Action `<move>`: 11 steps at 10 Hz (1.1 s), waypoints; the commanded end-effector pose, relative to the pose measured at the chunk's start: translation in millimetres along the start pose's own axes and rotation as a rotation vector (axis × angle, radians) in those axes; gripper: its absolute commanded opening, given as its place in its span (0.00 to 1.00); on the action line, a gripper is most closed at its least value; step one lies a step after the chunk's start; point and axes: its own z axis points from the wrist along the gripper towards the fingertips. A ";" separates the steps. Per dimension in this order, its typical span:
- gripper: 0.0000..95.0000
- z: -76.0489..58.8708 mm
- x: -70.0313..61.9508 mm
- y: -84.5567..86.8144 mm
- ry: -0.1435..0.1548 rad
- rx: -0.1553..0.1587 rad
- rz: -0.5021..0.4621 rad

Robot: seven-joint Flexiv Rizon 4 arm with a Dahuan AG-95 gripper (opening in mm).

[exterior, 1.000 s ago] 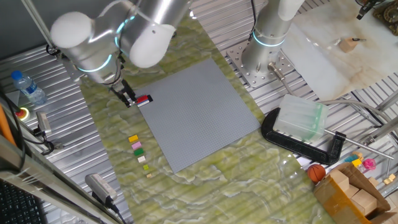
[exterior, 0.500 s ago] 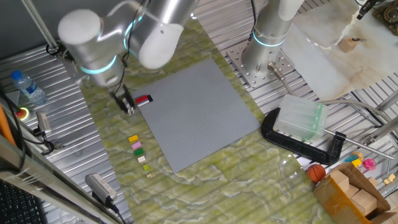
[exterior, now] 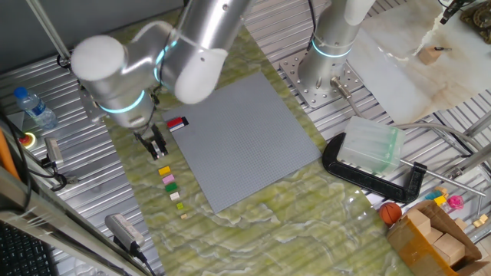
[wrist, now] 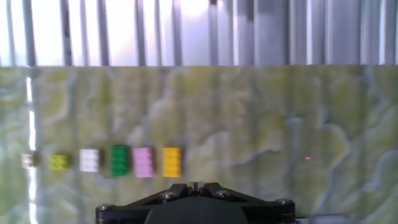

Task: Build with small Lego blocks

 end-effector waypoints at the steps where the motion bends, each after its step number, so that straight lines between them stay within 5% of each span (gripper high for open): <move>1: 0.20 3.5 1.0 5.7 -0.010 0.014 0.002; 5: 0.20 13.4 -7.7 1.6 -0.056 0.018 0.010; 11: 0.20 24.4 -14.4 7.6 -0.070 0.032 0.030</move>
